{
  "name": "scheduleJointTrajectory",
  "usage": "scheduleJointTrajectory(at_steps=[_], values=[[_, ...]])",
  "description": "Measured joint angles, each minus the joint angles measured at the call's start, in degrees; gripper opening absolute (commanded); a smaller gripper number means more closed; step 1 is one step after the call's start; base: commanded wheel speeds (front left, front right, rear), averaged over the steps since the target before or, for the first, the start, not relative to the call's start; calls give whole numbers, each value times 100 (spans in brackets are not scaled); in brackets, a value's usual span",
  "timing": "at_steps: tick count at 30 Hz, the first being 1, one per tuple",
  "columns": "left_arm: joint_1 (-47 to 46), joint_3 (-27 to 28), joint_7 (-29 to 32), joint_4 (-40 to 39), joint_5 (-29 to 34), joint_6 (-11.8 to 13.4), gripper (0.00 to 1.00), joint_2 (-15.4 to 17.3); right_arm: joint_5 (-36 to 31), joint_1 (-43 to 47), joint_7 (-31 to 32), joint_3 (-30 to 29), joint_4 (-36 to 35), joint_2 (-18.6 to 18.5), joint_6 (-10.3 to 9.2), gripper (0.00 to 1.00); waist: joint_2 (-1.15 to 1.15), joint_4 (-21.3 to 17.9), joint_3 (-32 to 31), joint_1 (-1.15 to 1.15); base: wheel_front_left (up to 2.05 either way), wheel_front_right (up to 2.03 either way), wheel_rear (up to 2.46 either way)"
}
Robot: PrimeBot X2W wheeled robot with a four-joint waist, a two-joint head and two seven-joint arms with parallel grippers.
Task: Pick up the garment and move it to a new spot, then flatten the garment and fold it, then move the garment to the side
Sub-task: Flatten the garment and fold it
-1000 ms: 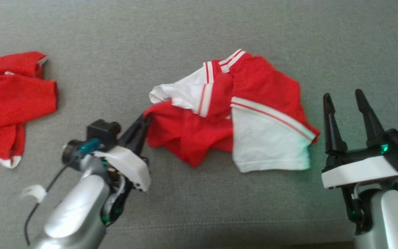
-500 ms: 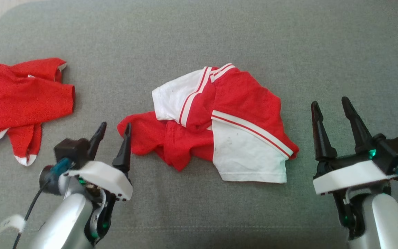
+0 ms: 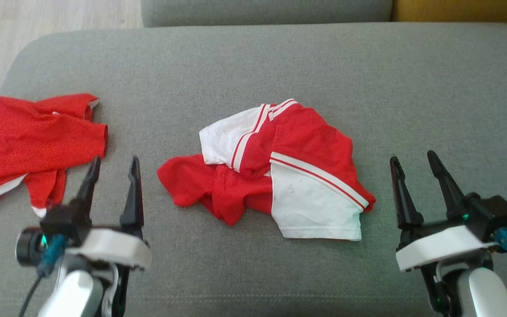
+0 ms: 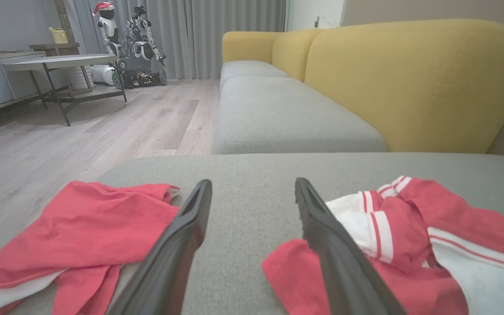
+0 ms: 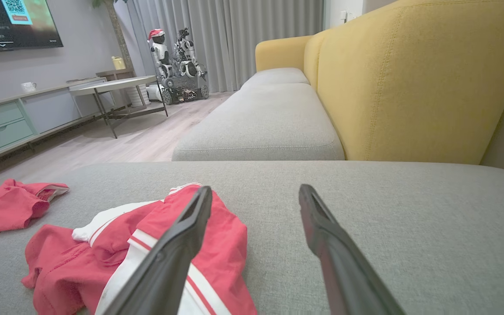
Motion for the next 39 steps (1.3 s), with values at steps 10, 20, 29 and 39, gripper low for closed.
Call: scheduleJointTrajectory(at_steps=[10, 20, 29, 39], values=[[289, -198, 11, -32, 63, -9, 100, 90, 0, 138, 42, -44, -36, 0, 0, 100, 0, -62, -104, 0, 0, 0, 0], [282, -231, 16, -29, 62, -9, 100, 91, 0, 136, 58, -47, -58, 0, 0, 100, 0, -41, -40, 0, 0, 0, 0], [192, -246, 16, -27, 62, -9, 100, 90, -282, 124, 361, 714, 152, -146, 0, 100, 0, -39, 69, 0, 0, 0, 0], [-185, -281, 14, 0, 104, -65, 100, 26, -469, -146, 755, 2398, 1233, -810, 0, 100, 0, 81, 420, 0, 0, 0, 0]])
